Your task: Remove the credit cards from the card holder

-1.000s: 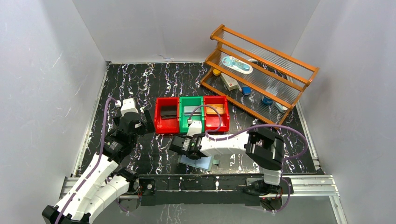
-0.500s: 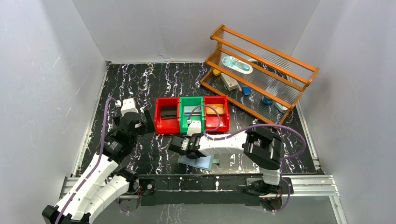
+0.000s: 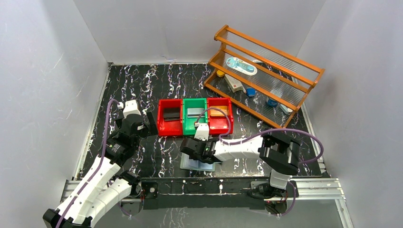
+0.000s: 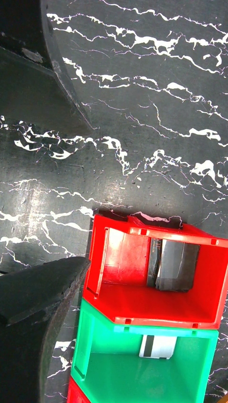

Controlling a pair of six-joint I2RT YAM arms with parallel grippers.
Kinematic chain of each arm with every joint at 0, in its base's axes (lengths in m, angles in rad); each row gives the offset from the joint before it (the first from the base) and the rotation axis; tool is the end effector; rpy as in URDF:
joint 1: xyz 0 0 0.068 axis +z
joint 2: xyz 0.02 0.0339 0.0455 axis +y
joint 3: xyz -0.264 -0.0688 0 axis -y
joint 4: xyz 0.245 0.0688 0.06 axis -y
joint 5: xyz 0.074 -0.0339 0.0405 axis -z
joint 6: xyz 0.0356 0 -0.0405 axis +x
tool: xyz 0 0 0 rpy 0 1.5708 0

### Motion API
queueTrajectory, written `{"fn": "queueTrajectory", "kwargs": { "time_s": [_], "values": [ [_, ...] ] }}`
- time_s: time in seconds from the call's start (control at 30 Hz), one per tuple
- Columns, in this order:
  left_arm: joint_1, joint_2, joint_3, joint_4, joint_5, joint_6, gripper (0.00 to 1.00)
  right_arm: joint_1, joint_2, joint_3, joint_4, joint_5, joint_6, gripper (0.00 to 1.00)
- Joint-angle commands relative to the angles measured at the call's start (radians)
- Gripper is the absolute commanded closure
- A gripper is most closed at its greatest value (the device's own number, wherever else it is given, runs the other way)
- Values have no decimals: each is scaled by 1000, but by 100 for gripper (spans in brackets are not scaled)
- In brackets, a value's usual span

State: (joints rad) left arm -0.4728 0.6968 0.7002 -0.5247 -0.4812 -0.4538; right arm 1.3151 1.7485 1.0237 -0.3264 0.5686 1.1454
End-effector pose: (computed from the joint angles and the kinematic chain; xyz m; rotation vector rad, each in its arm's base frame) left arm 0.1445 -0.0554 0.2912 -0.2662 2.0114 -0.0788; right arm 0.1049 0.3255 0.1656 -0.0178 2.4242 0.3697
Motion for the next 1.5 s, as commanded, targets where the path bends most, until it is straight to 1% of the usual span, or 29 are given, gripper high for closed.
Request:
{"fn": "queueTrajectory", "kwargs": {
  "time_s": [0.0,0.1,0.2,0.33,0.37,0.43,0.5,0.53,0.57,0.67,0.77,0.8,0.87,1.03,1.2,1.27,1.4,1.47],
  "values": [
    [3,-5,17,0,-3,6,2,-25,-1,-61,167,-150,-49,58],
    [3,-2,17,0,2,7,2,-42,-43,-98,225,-195,-56,58],
    [3,1,17,0,4,7,2,-62,-74,-148,286,-224,-57,61],
    [5,3,16,6,35,15,2,-101,-134,-247,420,-303,-61,76],
    [4,3,14,13,56,20,2,-114,-148,-277,464,-329,-57,79],
    [3,5,6,31,125,31,2,-143,-172,-337,557,-389,-55,78],
    [3,8,-6,64,237,38,2,-166,-190,-390,638,-433,-39,75],
    [3,11,-11,84,336,31,2,-178,-196,-417,682,-454,-32,75],
    [3,13,-17,95,393,19,2,-190,-201,-441,719,-473,-20,75],
    [3,28,-77,209,723,-40,4,-223,-201,-517,821,-514,35,74],
    [3,64,-166,376,985,-152,7,-242,-195,-575,902,-533,81,73],
    [2,83,-196,436,1057,-188,7,-248,-190,-590,923,-535,94,73],
    [-1,126,-243,494,1124,-232,10,-256,-177,-615,956,-543,119,73],
    [-60,203,-295,566,1160,-252,10,-261,-135,-652,1042,-565,161,72],
    [-155,312,-300,589,1091,-246,10,-270,-108,-665,1088,-574,198,72],
    [-210,372,-299,605,1044,-256,13,-274,-105,-662,1084,-573,204,72],
    [-217,400,-315,605,979,-274,15,-278,-106,-666,1078,-572,209,72],
    [-223,414,-326,616,972,-279,16,-278,-103,-666,1081,-576,212,72]
  ]
}}
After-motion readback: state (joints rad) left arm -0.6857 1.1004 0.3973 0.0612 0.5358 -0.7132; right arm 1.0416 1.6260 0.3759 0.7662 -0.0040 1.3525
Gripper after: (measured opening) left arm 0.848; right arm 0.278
